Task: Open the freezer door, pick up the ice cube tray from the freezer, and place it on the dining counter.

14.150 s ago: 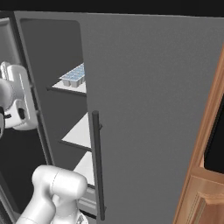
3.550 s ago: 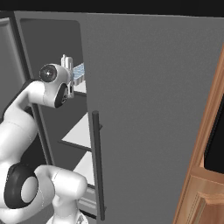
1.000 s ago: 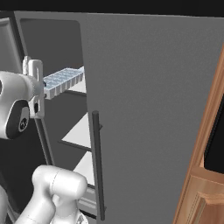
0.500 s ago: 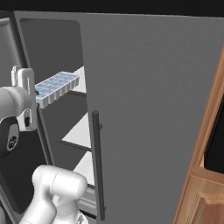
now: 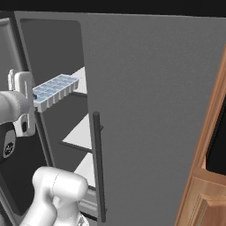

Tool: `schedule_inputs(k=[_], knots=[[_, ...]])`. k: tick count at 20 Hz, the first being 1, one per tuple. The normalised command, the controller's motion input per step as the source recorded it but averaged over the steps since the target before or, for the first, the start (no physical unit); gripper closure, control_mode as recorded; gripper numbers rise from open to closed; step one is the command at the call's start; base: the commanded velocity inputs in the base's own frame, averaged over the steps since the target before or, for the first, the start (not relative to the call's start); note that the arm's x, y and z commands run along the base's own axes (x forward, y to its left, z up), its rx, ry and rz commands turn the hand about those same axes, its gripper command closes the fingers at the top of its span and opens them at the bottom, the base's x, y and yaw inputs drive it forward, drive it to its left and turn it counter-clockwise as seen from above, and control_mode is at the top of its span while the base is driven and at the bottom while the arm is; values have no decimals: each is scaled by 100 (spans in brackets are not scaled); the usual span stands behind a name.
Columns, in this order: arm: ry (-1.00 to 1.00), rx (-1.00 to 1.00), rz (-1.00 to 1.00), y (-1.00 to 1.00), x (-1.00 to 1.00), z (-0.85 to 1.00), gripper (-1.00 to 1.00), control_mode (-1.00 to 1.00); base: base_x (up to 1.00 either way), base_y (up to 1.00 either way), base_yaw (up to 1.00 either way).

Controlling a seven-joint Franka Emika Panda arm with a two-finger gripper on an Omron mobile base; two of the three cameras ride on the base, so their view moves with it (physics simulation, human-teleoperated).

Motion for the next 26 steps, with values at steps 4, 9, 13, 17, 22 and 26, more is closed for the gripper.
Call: schedule_inputs(k=[4, 9, 13, 17, 22, 26], knots=[[0, 0, 0, 0, -32, 0, 100, -100, 0, 0, 0], [0, 0, 0, 0, -8, 0, 100, 100, -39, 0, 0], [0, 0, 0, 0, 0, 0, 100, 100, -60, 0, 0], [0, 0, 0, 0, 0, 0, 100, 100, -51, 0, -8], [0, 0, 0, 0, 0, 0, 100, 100, -34, -12, -40], [0, 0, 0, 0, 0, 0, 100, 100, -28, -22, -58]])
